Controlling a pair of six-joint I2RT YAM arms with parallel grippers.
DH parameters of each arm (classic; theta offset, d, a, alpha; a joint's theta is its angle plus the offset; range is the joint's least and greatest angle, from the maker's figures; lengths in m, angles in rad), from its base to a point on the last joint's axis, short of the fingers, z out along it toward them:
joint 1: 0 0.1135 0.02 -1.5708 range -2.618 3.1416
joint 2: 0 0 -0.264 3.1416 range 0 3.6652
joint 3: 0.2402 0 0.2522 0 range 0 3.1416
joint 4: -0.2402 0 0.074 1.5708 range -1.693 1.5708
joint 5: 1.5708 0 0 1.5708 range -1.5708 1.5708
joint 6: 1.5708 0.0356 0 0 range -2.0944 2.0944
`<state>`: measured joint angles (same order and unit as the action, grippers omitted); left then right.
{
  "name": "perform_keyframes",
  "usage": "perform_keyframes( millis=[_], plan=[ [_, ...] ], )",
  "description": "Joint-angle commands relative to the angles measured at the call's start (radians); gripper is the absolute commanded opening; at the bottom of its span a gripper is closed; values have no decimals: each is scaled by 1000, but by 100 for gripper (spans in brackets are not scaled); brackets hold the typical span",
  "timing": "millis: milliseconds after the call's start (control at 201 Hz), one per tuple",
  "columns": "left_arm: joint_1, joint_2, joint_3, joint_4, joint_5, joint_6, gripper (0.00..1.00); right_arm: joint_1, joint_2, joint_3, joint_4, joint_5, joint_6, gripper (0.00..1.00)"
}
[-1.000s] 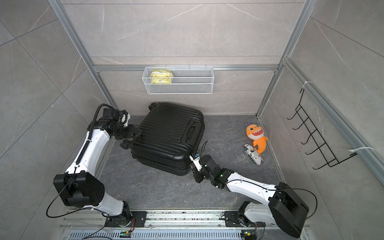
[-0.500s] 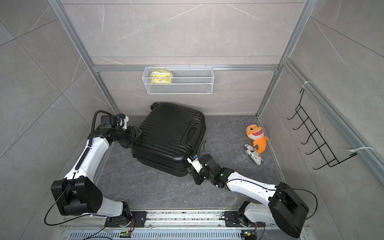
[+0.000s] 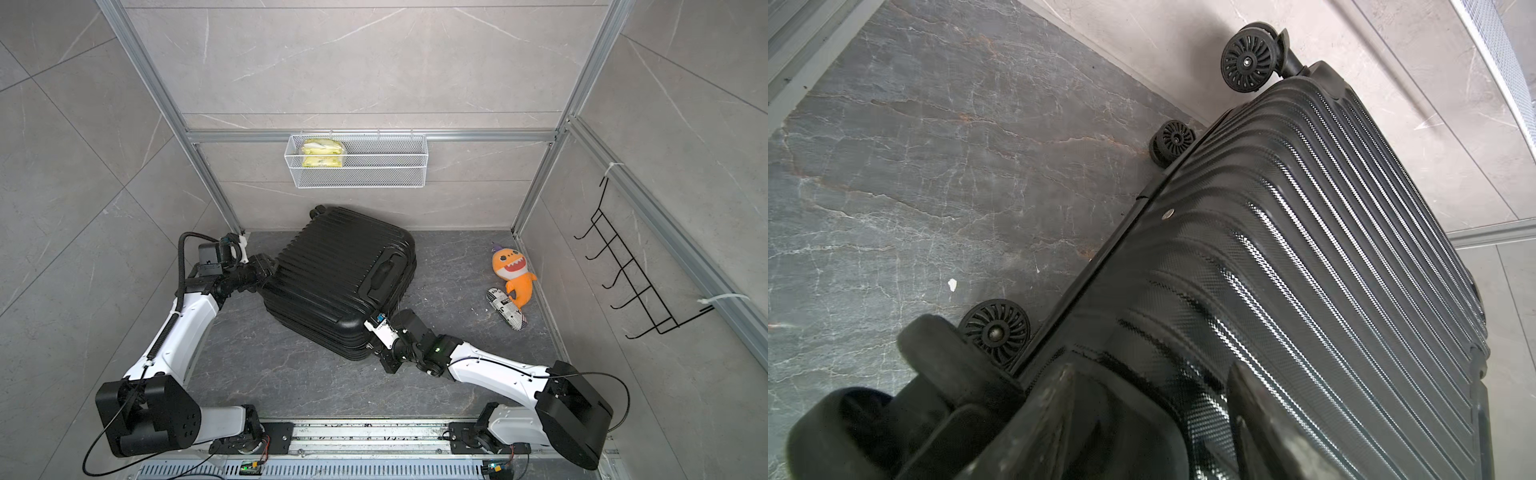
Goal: Close the suitcase zippers
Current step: Zip the zipper on the suitcase.
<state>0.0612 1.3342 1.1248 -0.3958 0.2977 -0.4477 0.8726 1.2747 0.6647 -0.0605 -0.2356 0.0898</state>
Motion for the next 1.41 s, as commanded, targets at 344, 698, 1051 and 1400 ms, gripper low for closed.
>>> perform_keyframes(
  millis=[344, 698, 1051, 1400],
  plan=[
    [-145, -19, -42, -259, 207, -9, 64, -92, -25, 49, -31, 225, 93, 0],
    [-337, -14, -36, -205, 264, -70, 68, -218, -54, 67, -168, 355, 170, 0],
    [-374, 52, 331, -567, 34, 331, 74, -336, -72, 41, -140, 283, 117, 0],
    [-238, -28, 306, -674, 122, 1242, 75, -360, -38, 58, -147, 184, 70, 0]
  ],
)
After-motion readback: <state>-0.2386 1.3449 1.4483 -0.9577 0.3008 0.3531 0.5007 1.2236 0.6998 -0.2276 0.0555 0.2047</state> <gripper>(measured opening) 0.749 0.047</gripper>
